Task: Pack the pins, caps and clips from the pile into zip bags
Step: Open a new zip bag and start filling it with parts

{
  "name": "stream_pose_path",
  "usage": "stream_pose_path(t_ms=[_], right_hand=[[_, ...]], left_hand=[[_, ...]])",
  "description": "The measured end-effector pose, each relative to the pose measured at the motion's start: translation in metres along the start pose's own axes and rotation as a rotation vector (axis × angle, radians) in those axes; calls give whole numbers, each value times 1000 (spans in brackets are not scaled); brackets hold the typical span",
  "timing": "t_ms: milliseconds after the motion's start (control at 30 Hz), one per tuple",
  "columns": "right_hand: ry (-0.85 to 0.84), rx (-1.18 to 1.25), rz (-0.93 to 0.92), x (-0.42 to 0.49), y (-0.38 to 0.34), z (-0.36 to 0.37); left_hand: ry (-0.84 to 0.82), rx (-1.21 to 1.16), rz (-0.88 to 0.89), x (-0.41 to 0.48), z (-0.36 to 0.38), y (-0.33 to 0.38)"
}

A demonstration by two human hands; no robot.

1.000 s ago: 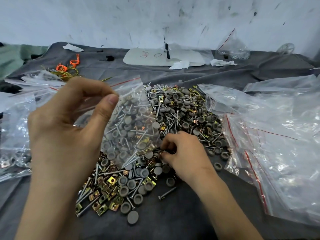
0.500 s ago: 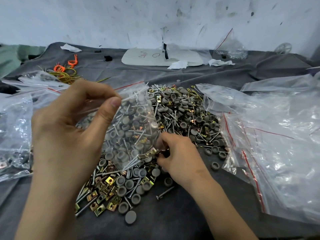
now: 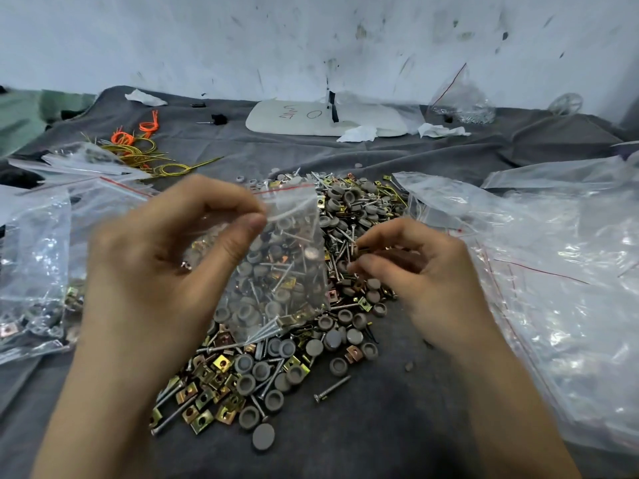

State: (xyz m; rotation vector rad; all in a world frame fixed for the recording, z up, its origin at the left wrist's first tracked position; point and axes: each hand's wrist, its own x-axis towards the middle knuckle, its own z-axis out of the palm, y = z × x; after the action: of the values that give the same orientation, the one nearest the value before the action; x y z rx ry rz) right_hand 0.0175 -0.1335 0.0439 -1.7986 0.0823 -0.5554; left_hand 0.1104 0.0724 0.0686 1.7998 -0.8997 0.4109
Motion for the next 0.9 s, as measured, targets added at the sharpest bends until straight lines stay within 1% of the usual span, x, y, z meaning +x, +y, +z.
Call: stream_pose_path(t_ms=[33, 67, 100, 167, 200, 300, 367, 467, 533, 633, 700, 733, 767, 833, 900], right_hand=[[19, 49, -48, -1, -5, -3], [37, 90, -100, -2, -11, -6], [51, 119, -159, -3, -17, -9], [71, 160, -292, -7, -28, -12], [80, 182, -353, -9, -33, -13], [78, 201, -459, -14, -44, -14], [47, 103, -482, -16, -48, -14], [32, -123, -459, -16, -50, -17], [50, -185, -431, -16, -50, -18], [214, -108, -352, -14, -43, -21], [315, -130, -228, -10, -32, -26], [307, -164, -126, -7, -22, -27], [249, -219, -6, -4, -13, -28], [50, -397, 194, 2, 7, -22], [-124, -615, 316, 5, 22, -11]], left_hand=[[-108, 35, -60, 4, 2, -1], [-163, 47, -83, 6, 3, -1], [-166, 38, -24, 5, 6, 3], [-139, 19, 153, -5, 12, 19], [-162, 20, 208, -8, 14, 25], [-218, 101, 270, -14, 21, 38], [-246, 122, 282, -11, 24, 44], [-255, 141, 326, -13, 30, 48], [-268, 100, 333, -12, 32, 44], [-261, 16, 294, -12, 32, 37], [-217, -17, 264, -11, 30, 33], [-189, -41, 242, -11, 27, 32], [-158, -48, 228, -11, 25, 30], [-93, 0, 227, -11, 21, 25], [-54, -15, 197, -11, 16, 18]])
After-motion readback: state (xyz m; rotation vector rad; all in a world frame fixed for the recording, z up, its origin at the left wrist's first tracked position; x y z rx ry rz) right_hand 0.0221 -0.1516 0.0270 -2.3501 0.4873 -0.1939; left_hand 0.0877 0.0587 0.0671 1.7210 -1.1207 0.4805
